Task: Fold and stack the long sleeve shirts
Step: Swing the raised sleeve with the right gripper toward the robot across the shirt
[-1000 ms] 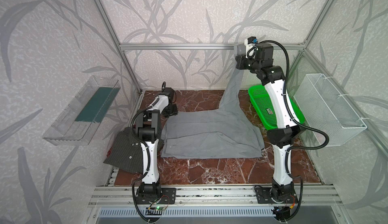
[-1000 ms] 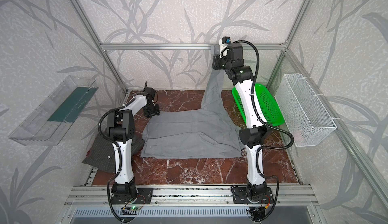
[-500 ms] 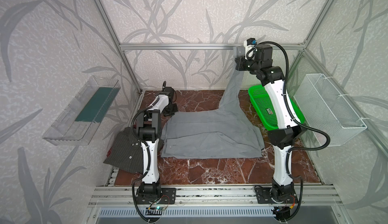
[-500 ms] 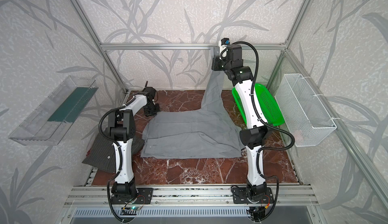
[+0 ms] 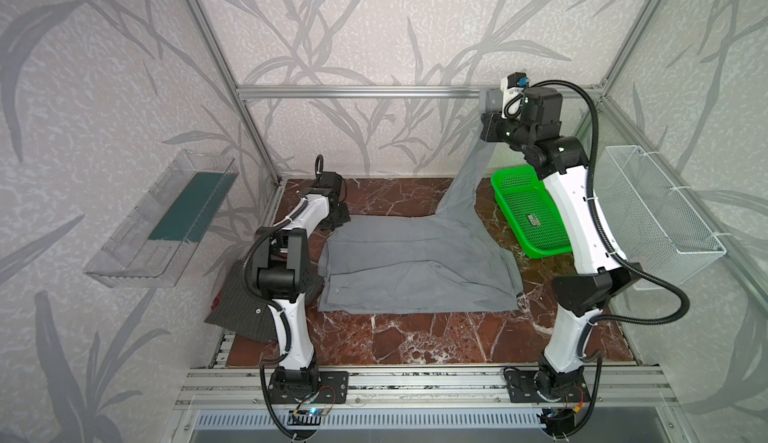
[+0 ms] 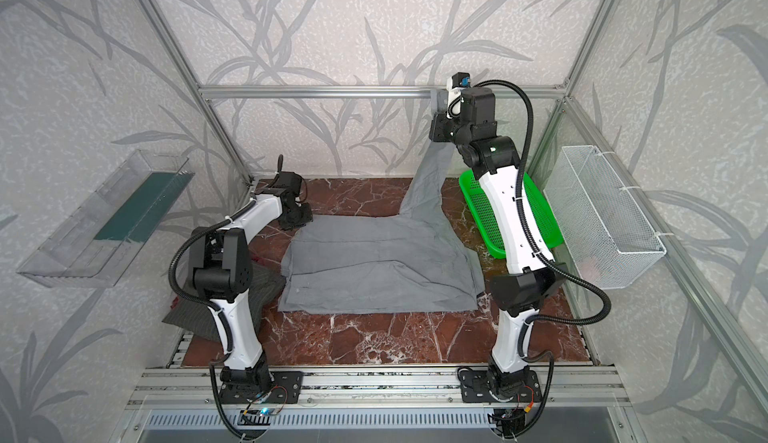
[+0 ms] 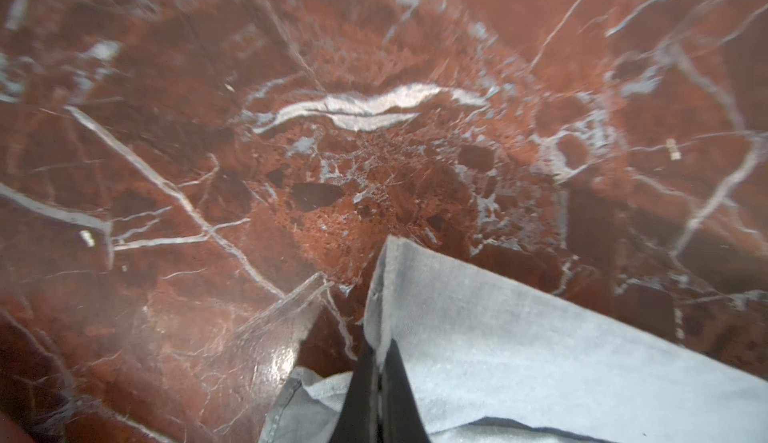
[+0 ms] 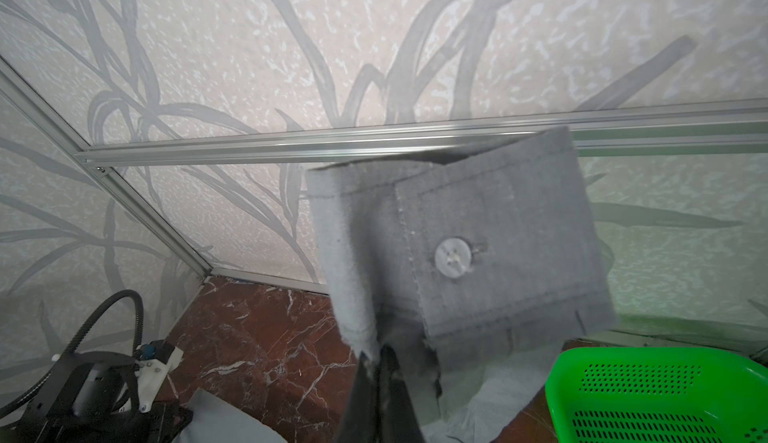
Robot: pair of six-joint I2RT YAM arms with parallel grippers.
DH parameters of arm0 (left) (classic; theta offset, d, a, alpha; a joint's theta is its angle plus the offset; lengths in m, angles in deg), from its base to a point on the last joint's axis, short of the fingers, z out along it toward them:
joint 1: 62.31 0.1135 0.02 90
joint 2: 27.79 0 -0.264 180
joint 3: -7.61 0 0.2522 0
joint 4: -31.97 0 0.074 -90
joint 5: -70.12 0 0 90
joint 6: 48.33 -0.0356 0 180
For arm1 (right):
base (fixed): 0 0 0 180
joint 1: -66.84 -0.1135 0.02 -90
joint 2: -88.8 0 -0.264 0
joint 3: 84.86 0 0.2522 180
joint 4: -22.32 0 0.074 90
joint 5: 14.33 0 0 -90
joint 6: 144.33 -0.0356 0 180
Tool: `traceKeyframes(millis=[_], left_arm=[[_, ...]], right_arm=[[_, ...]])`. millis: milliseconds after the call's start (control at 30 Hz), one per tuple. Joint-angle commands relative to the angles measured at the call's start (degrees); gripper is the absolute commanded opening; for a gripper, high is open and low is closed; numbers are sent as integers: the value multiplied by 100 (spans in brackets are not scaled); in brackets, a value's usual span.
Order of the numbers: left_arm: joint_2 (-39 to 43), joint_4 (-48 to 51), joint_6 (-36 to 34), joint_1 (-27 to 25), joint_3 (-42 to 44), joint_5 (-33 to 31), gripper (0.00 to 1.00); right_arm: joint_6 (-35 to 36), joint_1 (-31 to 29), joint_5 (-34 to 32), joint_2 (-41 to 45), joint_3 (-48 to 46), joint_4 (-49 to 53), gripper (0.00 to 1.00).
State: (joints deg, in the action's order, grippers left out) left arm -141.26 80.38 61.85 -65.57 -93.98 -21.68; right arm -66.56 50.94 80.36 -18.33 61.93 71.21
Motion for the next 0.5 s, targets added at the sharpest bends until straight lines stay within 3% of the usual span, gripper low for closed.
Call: traceKeyframes(millis=[0,233,467], left_arm=[[547,-833,42,-15,637,-142,0],[1513,-1827,129,-75,1857,-6,0],[2061,-2190,685,-368,2696,-199,0]], right_arm=[[-77,-35,-194,675,-786,-647,0],[-350,-104,-469,2140,-2738,-1123,0],[-408,-437,-856,3402,-4078,-1013,0]])
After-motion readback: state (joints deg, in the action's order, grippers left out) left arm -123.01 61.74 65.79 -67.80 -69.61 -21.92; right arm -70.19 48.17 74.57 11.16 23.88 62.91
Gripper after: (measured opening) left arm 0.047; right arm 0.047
